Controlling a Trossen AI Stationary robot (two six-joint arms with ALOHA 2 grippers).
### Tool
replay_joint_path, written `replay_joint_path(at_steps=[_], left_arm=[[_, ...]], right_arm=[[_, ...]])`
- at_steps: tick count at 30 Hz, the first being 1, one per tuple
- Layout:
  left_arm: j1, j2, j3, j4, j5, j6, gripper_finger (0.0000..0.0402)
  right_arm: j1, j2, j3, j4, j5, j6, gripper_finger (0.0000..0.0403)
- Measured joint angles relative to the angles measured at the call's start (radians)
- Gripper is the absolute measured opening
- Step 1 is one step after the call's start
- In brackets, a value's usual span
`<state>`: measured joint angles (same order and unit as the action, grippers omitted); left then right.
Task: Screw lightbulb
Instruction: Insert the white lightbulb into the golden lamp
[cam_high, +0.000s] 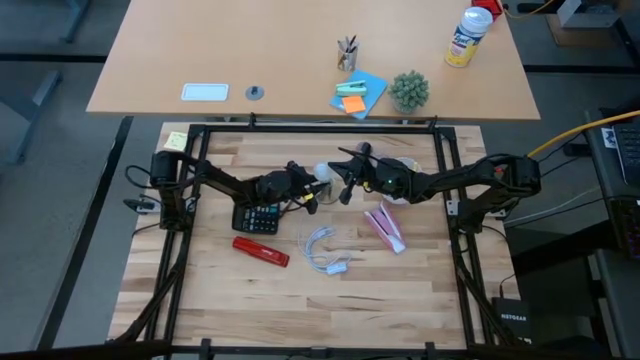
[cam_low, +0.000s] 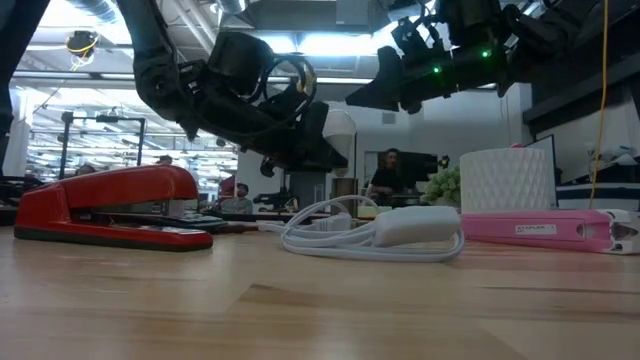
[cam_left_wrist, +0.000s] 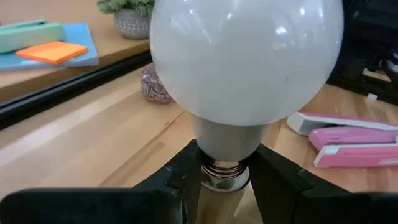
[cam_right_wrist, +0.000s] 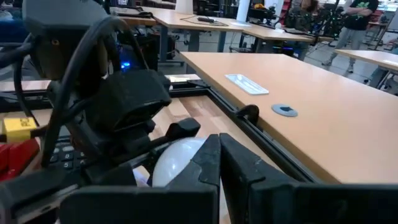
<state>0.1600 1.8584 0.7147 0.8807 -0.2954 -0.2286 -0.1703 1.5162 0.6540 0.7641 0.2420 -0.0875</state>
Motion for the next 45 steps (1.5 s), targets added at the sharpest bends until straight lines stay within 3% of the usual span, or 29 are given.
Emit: replay_joint_path(at_steps=[23,45], left_arm=[[0.005,0.055,0.003,0.108,0.000,-0.026,0.0113],[0.003,0.052,0.022,0.006,0.000,-0.018,0.0113]], right_arm=[[0.000,0.000,0.000,-0.005,0.000,0.000,0.0007],[0.000,0.000,0.000,-0.006,-0.001,0.000,0.0007]])
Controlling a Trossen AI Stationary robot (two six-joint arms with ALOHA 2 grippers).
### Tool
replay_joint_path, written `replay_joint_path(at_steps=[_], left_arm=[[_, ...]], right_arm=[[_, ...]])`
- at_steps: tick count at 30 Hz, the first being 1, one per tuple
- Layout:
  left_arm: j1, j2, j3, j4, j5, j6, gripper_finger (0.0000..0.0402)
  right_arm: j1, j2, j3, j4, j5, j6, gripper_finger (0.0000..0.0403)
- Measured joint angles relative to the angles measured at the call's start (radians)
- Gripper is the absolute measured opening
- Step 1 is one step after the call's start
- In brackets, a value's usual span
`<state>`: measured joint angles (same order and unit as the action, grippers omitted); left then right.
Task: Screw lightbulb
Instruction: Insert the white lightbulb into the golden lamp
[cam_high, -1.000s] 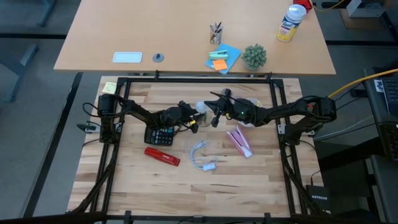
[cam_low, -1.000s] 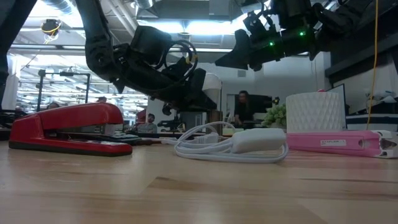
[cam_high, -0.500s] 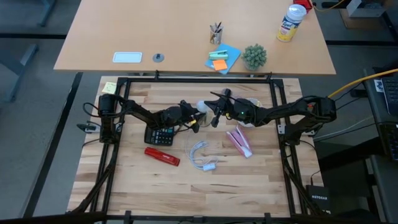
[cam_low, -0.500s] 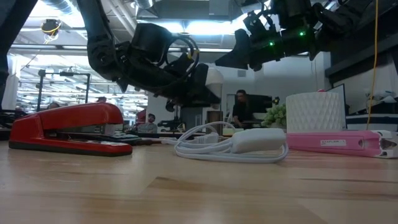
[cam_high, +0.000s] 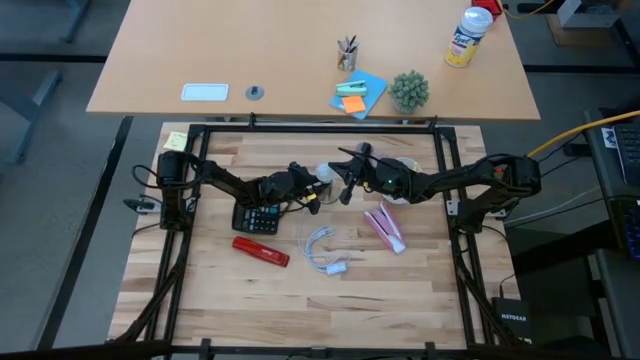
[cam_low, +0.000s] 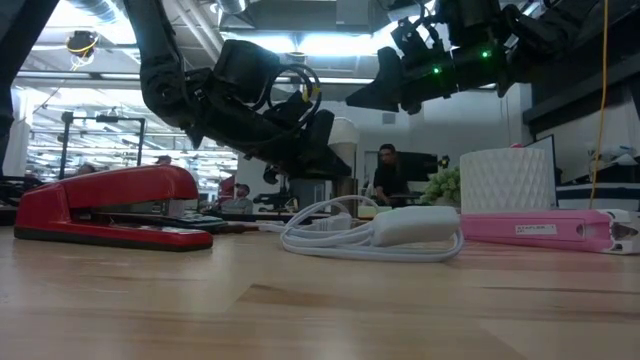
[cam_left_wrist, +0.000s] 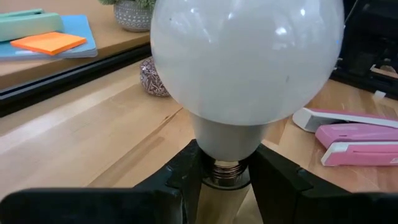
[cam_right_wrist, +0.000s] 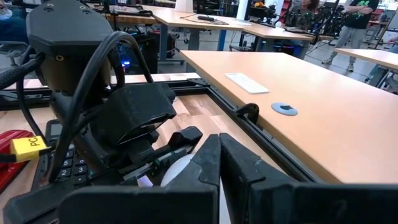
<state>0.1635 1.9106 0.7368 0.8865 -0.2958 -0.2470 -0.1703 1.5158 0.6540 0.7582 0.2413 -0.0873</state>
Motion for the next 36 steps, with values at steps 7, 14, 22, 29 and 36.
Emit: replay_joint_path(at_steps=[7,14,22,29,36], left_arm=[[0.000,0.000,0.000,-0.003,0.000,0.000,0.0113],[0.000,0.000,0.000,-0.005,0.000,0.009,0.0113],[-0.003,0.000,0.000,-0.007,-0.001,0.001,0.0113],[-0.004,0.000,0.000,-0.007,-0.001,0.000,0.0113],[-0.005,0.000,-0.001,-0.008,-0.001,0.000,0.0113]], right_arm=[[0.000,0.000,0.000,0.000,-0.063,0.000,0.0007],[0.000,0.000,0.000,-0.052,-0.079,0.000,0.0007],[0.000,0.000,0.007,0.020,-0.078,-0.035,0.0007],[-0.007,0.031,0.082,-0.026,-0.078,-0.059,0.0007],[-0.007,0.088,0.132,-0.143,-0.068,-0.061,0.0007]])
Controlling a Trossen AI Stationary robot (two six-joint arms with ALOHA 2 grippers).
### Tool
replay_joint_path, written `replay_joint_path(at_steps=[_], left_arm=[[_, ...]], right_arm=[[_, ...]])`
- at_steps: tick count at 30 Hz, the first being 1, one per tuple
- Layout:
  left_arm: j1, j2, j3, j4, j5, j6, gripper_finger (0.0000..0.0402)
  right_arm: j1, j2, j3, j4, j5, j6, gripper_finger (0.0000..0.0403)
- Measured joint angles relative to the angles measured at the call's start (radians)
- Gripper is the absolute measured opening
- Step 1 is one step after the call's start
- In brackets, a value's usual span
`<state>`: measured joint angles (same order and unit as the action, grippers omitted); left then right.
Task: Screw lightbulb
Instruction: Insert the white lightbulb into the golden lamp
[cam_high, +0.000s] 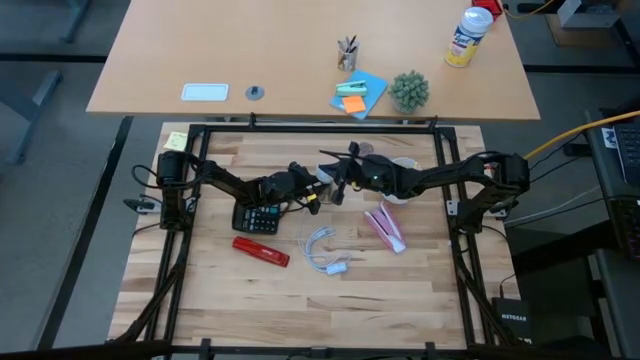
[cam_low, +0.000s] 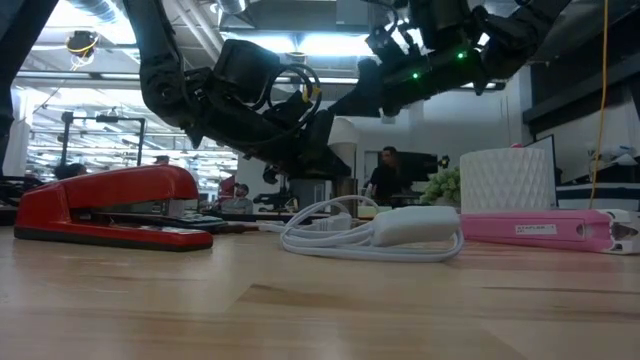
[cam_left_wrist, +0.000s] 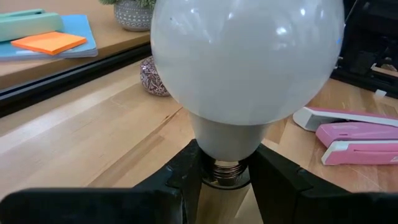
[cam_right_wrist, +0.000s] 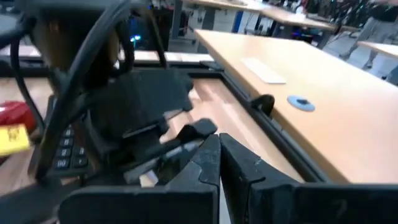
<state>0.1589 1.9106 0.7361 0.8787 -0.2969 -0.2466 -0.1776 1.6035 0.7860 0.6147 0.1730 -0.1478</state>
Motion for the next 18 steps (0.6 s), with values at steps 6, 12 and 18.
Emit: replay_joint_path(at_steps=[6,12,18], left_arm=[[0.000,0.000,0.000,-0.005,0.001,0.014,0.0113],[0.000,0.000,0.000,-0.004,0.000,0.019,0.0113],[0.000,0.001,0.000,-0.004,0.000,0.019,0.0113]], right_arm=[[0.000,-0.001,0.002,-0.034,0.000,0.008,0.0007],[0.000,-0.005,0.005,-0.080,0.002,0.009,0.0007],[0.000,-0.005,0.005,-0.082,0.002,0.012,0.0007]])
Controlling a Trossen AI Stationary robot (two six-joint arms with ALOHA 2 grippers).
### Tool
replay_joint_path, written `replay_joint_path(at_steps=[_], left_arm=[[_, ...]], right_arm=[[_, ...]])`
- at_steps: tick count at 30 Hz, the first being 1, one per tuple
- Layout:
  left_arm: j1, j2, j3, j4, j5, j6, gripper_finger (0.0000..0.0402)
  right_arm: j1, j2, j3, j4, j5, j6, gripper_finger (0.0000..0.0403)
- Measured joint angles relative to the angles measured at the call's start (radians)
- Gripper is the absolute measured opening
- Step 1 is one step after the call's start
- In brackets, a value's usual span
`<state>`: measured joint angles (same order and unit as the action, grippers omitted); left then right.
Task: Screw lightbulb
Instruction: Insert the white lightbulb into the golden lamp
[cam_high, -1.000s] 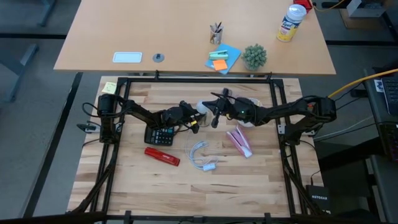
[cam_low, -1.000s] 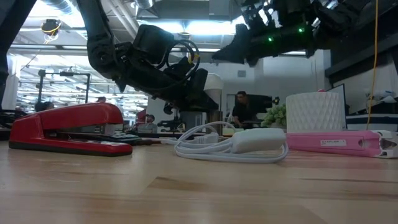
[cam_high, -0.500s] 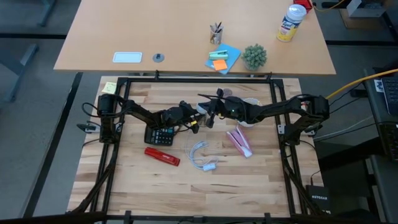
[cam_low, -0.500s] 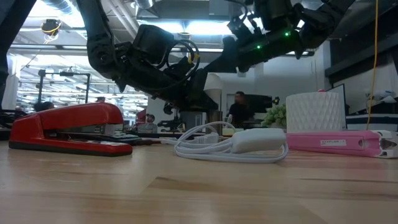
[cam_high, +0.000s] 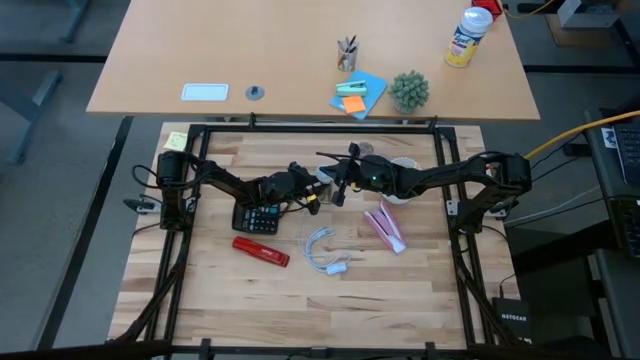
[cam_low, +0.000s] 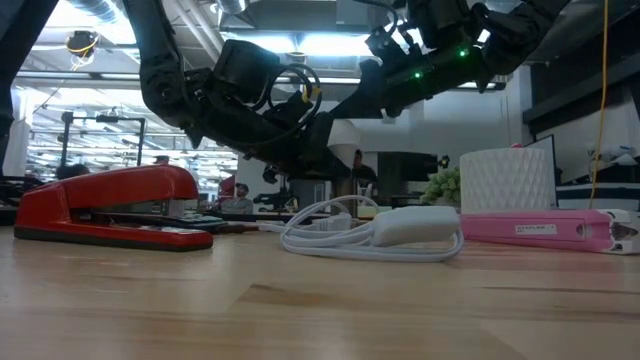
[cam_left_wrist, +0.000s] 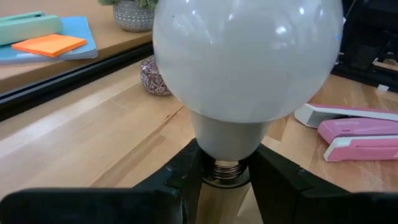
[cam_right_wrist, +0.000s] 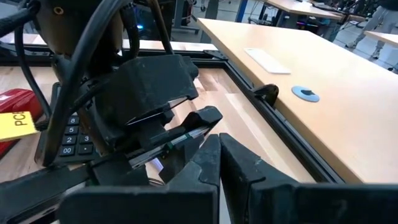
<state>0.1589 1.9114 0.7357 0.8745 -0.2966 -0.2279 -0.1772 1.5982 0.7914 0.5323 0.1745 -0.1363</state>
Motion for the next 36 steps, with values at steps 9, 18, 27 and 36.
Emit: replay_joint_path(at_steps=[9,18,27,36], left_arm=[[0.000,0.000,0.000,0.000,0.000,0.023,0.0114],[0.000,0.000,0.000,-0.002,0.000,0.029,0.0114],[0.000,0.000,0.000,-0.002,0.000,0.034,0.0114],[0.000,0.001,0.000,-0.001,0.001,0.034,0.0114]], right_arm=[[0.000,0.001,-0.002,-0.004,-0.011,0.025,0.0007],[0.000,0.002,-0.002,-0.004,-0.013,0.026,0.0007],[0.000,0.003,-0.003,-0.003,-0.014,0.026,0.0007],[0.000,0.003,-0.004,-0.003,-0.014,0.026,0.0007]])
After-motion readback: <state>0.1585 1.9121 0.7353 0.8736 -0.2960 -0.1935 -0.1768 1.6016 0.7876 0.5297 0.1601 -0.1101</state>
